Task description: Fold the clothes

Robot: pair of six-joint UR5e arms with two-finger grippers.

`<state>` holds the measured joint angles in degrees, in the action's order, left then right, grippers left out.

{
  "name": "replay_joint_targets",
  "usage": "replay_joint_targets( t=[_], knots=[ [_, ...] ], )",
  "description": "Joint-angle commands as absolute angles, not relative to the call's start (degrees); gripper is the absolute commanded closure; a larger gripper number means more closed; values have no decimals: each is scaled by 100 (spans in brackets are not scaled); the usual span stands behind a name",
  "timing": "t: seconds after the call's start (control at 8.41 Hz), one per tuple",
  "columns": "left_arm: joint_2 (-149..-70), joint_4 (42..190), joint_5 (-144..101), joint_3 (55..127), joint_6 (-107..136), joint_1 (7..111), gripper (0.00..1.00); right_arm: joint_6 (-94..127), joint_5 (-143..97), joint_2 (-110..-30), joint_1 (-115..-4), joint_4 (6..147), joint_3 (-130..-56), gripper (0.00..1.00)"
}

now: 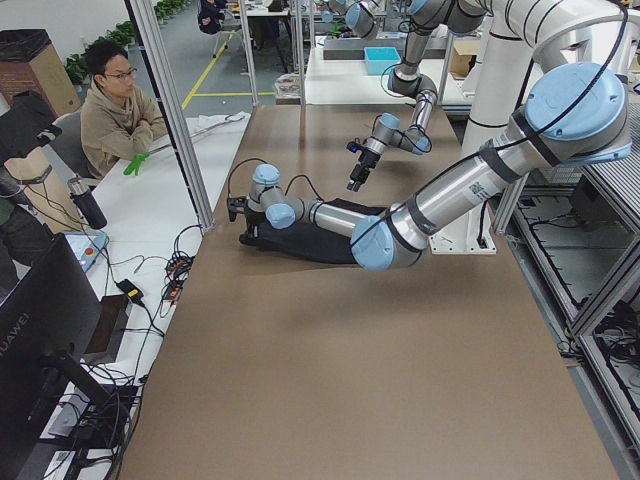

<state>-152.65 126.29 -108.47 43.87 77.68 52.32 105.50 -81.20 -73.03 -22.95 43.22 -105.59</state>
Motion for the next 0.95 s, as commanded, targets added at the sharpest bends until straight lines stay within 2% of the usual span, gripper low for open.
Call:
replay_joint_targets(
  t=[0.0,0.12,0.24,0.48,0.59,0.83],
  knots=[
    [-15996,12656,-10688,3524,7717,5265,100,10451,-7954,-7347,-2311,4359,-10538,6],
    [-15996,12682,-10679,3551,7482,5273,1,10389,-7954,-7295,-2320,4586,-10538,6],
    [-15900,12674,-10670,3751,7401,5291,0,10371,-7980,-7138,-2329,5197,-10555,9],
    [-15479,12665,-10670,4244,7400,5282,0,8189,-8155,-6542,-2277,7058,-10617,46],
    [-15460,12665,-10670,4289,7418,5265,0,7313,-8243,-6208,-2242,7667,-10600,55],
    [-15303,12648,-10670,4525,7488,5247,0,6517,-8174,-5837,-2040,8067,-10408,55]
  ],
)
